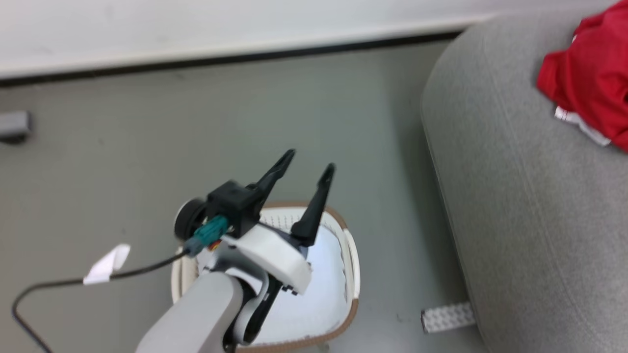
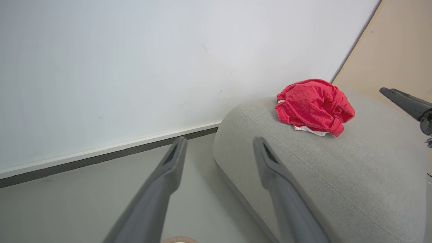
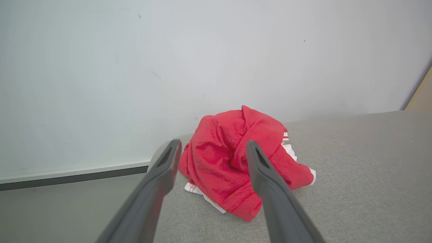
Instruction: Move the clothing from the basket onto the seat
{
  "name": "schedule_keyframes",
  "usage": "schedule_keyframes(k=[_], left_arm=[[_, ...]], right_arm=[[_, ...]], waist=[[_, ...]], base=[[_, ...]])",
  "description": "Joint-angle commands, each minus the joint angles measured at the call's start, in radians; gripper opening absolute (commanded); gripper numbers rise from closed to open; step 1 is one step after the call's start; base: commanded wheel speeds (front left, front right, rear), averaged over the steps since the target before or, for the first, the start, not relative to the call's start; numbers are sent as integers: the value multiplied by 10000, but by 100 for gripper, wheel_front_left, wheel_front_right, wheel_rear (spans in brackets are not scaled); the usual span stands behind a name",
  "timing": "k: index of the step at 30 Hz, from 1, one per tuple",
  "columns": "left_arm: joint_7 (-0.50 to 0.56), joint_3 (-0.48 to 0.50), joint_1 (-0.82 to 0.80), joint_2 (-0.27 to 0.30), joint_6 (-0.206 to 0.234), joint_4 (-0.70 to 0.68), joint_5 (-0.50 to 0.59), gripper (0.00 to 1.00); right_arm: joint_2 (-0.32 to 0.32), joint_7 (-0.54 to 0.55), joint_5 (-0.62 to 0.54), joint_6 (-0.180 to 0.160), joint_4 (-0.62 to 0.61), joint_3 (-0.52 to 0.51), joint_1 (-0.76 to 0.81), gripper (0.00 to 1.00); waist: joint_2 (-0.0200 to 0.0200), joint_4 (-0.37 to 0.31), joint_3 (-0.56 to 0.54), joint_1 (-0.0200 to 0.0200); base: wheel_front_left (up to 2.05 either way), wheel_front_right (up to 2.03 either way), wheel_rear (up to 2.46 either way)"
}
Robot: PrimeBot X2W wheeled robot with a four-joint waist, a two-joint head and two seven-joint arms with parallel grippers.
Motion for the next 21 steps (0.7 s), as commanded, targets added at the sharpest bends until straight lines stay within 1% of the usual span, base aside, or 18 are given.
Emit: schedule_keyframes(k=[1, 5, 7, 11, 13, 17, 21], left_arm=[[-259, 133, 352, 55, 183, 126, -102, 100], [-771, 422, 1139, 157, 606, 541, -268, 100], [-1009, 544, 1512, 205, 747, 805, -342, 100], [-1535, 888, 2220, 370, 1015, 1325, -505, 100], [-1798, 1091, 2556, 401, 1147, 1570, -548, 100], [-2102, 1364, 3158, 394, 1240, 2081, -553, 100], [-2227, 1615, 3662, 288, 1081, 2537, -476, 100]], right_arm=[[13, 3, -299, -25, -377, -164, 412, 100], [354, 4, -1115, -25, -1722, -725, 1415, 100], [616, 4, -1503, -25, -2296, -1003, 1966, 100], [1311, 5, -2171, -25, -3364, -1481, 3001, 100], [1725, 5, -2351, -25, -3734, -1516, 3563, 100], [2373, 5, -2916, -25, -4097, -1475, 4638, 100], [3019, 4, -3158, -25, -4013, -1617, 5498, 100]], waist=[[0, 512, -1359, 3], [0, 854, -2148, 3], [0, 1041, -2450, 3], [0, 1346, -2876, 3], [0, 1493, -3036, 3], [0, 1730, -3365, 3], [0, 1821, -3590, 3]], base=[[0, 0, 0], [0, 0, 0], [0, 0, 0], [0, 0, 0], [0, 0, 0], [0, 0, 0], [0, 0, 0]])
